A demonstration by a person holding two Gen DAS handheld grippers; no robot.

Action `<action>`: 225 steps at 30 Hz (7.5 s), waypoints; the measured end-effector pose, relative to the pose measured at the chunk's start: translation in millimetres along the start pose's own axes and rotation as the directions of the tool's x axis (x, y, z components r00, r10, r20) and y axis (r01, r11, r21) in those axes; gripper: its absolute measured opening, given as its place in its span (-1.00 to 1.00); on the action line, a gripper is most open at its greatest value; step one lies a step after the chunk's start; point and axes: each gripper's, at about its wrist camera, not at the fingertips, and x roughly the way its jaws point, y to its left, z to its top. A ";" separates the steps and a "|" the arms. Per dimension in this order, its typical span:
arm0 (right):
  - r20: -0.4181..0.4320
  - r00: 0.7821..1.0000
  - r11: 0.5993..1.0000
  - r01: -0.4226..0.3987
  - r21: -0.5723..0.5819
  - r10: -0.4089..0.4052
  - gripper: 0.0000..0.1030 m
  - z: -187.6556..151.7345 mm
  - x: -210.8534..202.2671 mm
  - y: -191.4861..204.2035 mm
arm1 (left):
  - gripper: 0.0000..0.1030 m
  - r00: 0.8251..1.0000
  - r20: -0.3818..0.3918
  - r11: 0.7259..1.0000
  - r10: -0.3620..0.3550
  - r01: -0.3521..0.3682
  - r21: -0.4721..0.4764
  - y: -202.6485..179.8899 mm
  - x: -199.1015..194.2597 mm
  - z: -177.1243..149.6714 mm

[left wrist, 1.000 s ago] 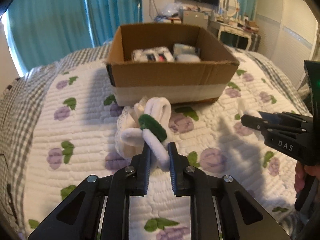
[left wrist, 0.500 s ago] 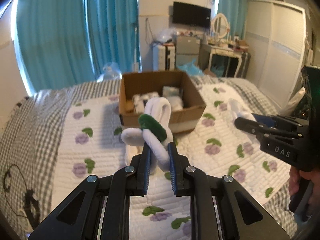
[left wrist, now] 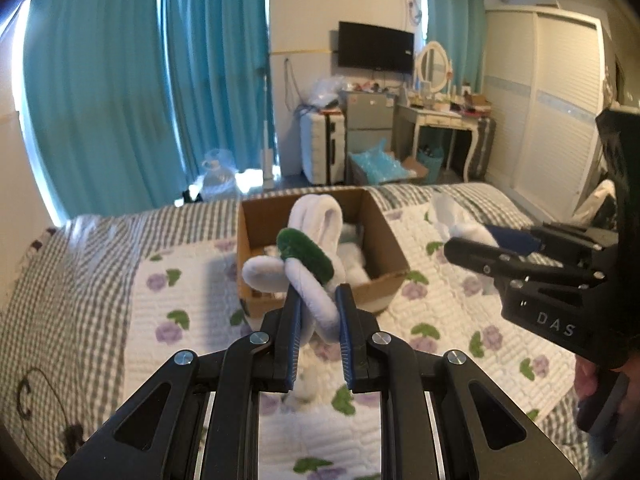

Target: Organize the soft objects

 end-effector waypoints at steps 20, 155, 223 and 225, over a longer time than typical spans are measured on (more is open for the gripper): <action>-0.013 0.998 0.998 0.063 -0.023 -0.063 -0.38 86.2 147.5 -33.4 | -0.53 0.999 -0.040 0.997 0.017 -0.014 0.080 32.3 159.5 44.9; -0.048 0.997 0.991 0.062 0.117 -0.057 -0.39 -42.8 32.3 -2.6 | -0.61 0.995 -0.095 1.000 0.016 -0.019 -0.024 2.3 27.8 -35.4; 0.343 0.908 0.968 0.250 0.014 -0.239 1.00 98.3 -120.5 17.4 | 1.00 0.929 0.306 0.978 0.207 -0.192 -0.078 3.4 -110.8 43.2; 0.347 0.910 0.971 0.238 0.012 -0.227 1.00 86.0 -125.1 19.8 | 1.00 0.929 0.299 0.976 0.217 -0.205 -0.072 -0.2 -108.0 32.5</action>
